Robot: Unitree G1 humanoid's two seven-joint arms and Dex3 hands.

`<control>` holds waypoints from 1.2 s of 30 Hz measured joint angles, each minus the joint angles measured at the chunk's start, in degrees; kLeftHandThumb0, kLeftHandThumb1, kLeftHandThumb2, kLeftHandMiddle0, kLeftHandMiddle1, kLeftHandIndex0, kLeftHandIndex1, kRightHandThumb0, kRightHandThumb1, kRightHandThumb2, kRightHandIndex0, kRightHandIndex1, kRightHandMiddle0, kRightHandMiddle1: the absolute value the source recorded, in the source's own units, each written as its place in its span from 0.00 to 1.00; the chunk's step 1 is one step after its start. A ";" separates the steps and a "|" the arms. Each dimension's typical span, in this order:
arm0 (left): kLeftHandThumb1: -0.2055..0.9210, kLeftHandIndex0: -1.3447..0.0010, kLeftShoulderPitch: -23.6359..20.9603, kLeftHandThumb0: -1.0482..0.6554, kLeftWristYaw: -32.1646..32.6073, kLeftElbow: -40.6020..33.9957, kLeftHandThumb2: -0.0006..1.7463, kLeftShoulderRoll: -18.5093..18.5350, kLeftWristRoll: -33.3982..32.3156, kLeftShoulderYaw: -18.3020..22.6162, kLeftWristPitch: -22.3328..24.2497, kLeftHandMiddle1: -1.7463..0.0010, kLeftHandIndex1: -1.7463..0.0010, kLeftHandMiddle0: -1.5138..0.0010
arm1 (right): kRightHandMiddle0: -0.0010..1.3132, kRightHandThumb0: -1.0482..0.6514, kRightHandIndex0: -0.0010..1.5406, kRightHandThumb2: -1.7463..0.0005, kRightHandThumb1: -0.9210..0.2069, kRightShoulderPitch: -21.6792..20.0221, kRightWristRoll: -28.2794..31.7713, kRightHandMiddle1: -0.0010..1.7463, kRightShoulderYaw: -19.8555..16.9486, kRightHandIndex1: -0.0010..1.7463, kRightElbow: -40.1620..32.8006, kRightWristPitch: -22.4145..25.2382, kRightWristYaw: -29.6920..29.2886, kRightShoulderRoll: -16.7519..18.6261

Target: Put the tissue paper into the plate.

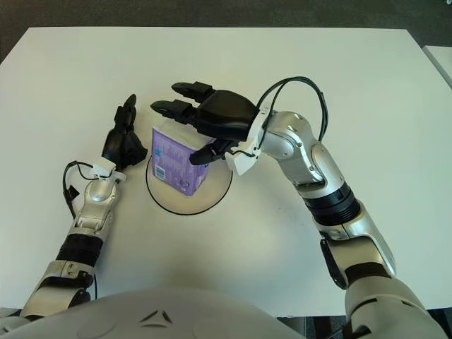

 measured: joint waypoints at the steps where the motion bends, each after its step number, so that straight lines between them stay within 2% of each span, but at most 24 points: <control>1: 1.00 1.00 -0.26 0.12 0.27 0.44 0.68 0.11 0.17 -0.01 -0.27 0.96 0.87 1.00 | 0.00 0.05 0.03 0.53 0.00 -0.03 0.91 0.05 -0.25 0.01 0.13 0.77 0.04 0.24; 10: 1.00 1.00 -1.59 0.12 0.99 2.86 0.68 0.52 0.13 0.06 -2.05 1.00 0.93 1.00 | 0.00 0.03 0.04 0.56 0.00 -1.42 6.49 0.11 -4.36 0.02 1.20 9.07 -0.40 1.91; 16: 1.00 1.00 -2.15 0.14 1.76 4.11 0.68 0.35 -0.02 0.13 -2.96 1.00 0.96 1.00 | 0.00 0.01 0.04 0.56 0.00 -1.46 6.85 0.11 -7.34 0.02 1.61 12.41 -4.31 2.65; 20: 1.00 1.00 -2.16 0.16 1.75 4.29 0.67 0.06 -1.25 0.52 -3.64 1.00 0.96 0.99 | 0.00 0.00 0.04 0.57 0.00 -0.62 7.33 0.17 -9.15 0.02 1.79 15.11 -8.19 4.79; 28: 1.00 1.00 -2.22 0.17 1.68 4.35 0.66 -0.21 -2.55 0.88 -3.95 0.99 0.94 0.98 | 0.00 0.00 0.06 0.58 0.00 -0.39 12.26 0.24 -12.91 0.03 9.64 14.78 -16.36 10.44; 36: 1.00 1.00 -2.21 0.17 1.68 4.34 0.64 -0.17 -2.55 0.92 -4.39 0.99 0.94 0.98 | 0.00 0.07 0.12 0.60 0.00 0.23 23.38 0.32 -18.42 0.06 12.97 14.20 -20.48 16.47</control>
